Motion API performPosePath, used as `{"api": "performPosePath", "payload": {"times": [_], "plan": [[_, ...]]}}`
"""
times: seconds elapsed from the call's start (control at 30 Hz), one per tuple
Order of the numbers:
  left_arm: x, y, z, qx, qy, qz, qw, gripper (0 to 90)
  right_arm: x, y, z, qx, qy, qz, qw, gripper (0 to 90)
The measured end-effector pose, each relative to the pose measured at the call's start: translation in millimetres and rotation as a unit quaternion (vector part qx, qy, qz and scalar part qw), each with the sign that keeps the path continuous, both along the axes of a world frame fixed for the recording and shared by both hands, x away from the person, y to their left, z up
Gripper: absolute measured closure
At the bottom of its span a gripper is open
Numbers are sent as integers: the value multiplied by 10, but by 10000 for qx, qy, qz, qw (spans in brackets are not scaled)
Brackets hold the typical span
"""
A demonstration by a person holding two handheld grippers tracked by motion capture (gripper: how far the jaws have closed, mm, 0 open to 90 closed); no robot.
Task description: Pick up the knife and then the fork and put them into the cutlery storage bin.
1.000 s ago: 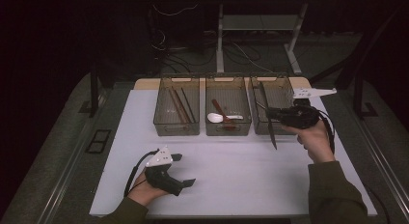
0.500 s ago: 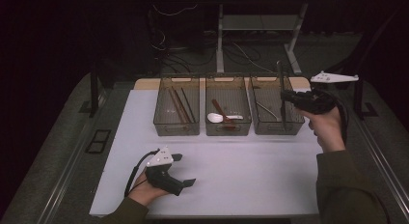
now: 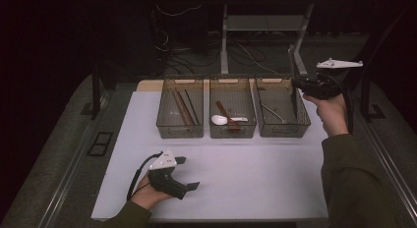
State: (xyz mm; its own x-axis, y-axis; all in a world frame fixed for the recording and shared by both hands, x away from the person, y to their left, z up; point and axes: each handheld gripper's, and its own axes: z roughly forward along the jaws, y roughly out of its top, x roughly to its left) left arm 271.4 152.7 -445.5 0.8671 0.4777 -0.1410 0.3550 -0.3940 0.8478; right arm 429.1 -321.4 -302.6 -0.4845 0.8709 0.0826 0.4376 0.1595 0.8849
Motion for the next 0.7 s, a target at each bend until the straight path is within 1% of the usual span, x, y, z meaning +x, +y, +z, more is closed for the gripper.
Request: {"api": "performPosePath", "payload": {"times": [0.13,0.17,0.3,0.5,0.63,0.7], "plan": [[1,-1,-3,-1,10,2,10000,0,56,-3,-113,-114,155,-58,9998,795],[3,-2,-4,3,5,-3,10000,0,63,0,-137,-157,151,-63,9997,795],[-1,-5,-2,9,5,-6,10000,0,97,18,-243,-190,261,-68,9995,795],[0,-7,-5,-2,14,-4,10000,0,159,78,-402,-237,555,-15,9982,795],[0,-6,-5,-1,14,-10,10000,0,204,121,-483,-385,750,-9,9964,795],[-1,-6,-5,-6,15,-8,10000,0,227,136,-517,-396,861,-11,9955,795]]}}
